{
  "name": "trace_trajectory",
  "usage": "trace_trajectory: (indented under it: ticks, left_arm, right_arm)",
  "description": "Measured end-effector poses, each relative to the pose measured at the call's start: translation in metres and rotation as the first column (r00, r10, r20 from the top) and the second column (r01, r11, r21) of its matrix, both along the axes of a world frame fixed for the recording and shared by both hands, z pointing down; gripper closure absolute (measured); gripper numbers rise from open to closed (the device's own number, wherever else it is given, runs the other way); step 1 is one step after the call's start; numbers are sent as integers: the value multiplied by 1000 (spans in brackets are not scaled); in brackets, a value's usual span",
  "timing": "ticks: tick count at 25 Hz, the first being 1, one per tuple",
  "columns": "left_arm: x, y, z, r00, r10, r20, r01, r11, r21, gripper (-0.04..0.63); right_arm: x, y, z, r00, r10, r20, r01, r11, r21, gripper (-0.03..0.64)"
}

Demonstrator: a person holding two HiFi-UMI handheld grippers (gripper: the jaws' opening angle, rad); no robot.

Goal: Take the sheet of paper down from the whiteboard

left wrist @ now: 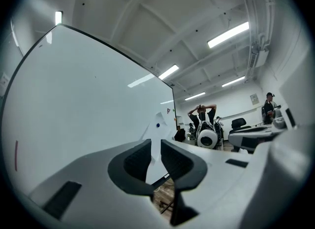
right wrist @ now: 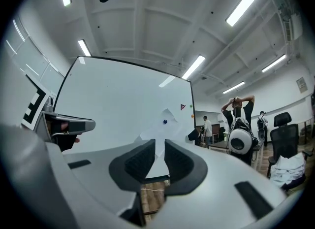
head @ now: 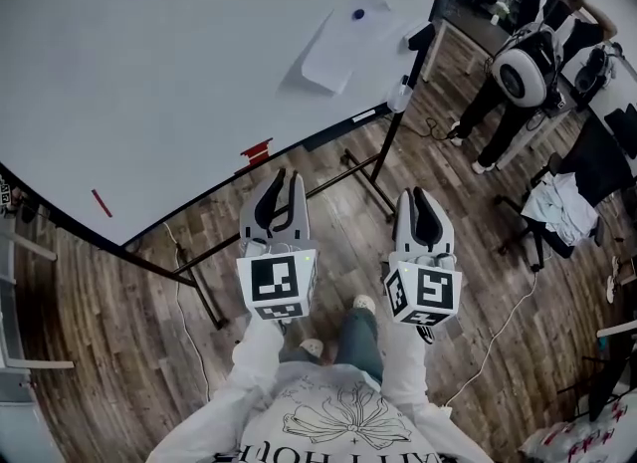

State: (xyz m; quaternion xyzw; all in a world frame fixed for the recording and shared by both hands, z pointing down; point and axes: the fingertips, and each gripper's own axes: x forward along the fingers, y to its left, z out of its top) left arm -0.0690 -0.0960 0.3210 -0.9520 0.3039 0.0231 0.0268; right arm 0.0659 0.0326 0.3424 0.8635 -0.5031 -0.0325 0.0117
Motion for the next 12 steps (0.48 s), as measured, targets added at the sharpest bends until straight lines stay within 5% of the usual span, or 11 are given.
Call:
trace_trajectory:
  ticks: [12]
  left_arm:
    - [126,-49,3,984,-179,14,179,984,-3,499]
  right_arm:
    - [147,-74,-4,982,-187,-10,187,982,-8,554]
